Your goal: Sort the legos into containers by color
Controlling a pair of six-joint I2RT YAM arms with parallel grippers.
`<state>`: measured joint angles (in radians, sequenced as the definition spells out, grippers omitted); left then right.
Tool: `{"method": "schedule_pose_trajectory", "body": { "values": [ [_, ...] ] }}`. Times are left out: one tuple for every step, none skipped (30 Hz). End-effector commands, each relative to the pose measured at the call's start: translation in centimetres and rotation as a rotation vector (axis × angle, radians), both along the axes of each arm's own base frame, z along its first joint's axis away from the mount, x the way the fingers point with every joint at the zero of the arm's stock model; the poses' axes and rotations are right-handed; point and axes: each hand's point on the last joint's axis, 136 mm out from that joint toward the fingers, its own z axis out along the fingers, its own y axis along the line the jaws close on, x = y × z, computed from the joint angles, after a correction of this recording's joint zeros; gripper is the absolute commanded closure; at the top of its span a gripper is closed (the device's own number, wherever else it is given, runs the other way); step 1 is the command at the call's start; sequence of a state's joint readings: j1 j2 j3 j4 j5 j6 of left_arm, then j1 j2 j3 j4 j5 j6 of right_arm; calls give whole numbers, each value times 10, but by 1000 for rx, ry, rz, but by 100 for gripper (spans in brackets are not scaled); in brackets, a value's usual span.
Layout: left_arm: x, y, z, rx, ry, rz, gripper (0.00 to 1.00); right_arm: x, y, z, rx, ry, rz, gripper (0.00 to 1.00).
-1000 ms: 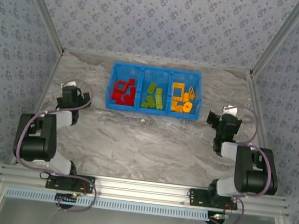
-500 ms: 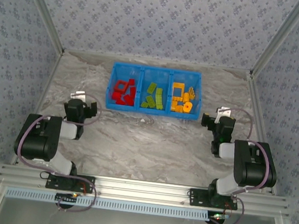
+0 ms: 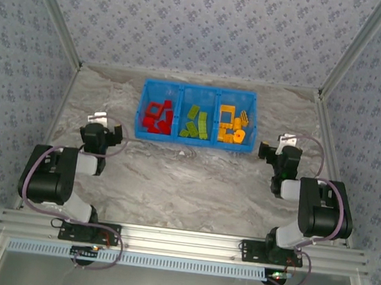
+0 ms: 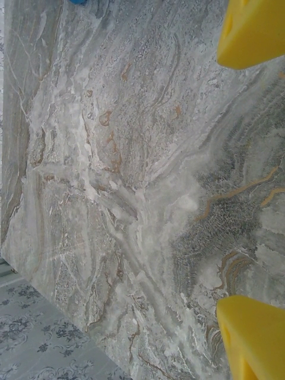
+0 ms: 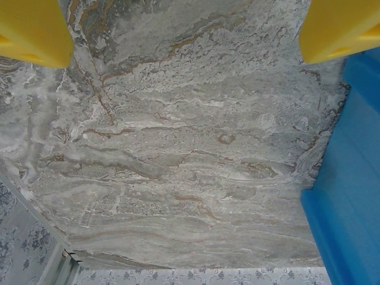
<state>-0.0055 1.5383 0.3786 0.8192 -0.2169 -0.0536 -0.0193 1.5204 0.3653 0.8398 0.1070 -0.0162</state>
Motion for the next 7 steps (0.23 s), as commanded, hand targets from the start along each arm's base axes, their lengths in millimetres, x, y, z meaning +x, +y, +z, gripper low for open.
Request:
{"method": "schedule_pose_trajectory", "body": {
  "values": [
    [7, 0, 14, -17, -53, -3, 2, 4, 2, 2, 8, 2, 7, 0],
    [7, 0, 14, -17, -52, -2, 2, 3, 2, 2, 8, 2, 6, 0],
    [7, 0, 14, -17, -52, -3, 2, 4, 2, 2, 8, 2, 6, 0],
    [7, -1, 14, -17, -52, -4, 2, 3, 2, 2, 9, 2, 6, 0],
    [7, 0, 14, -17, -52, -3, 2, 3, 2, 1, 8, 2, 6, 0],
    [7, -1, 14, -17, -52, -4, 2, 3, 2, 2, 7, 1, 8, 0],
    [7, -1, 14, -18, -53, -4, 2, 3, 2, 2, 8, 1, 7, 0]
  ]
}}
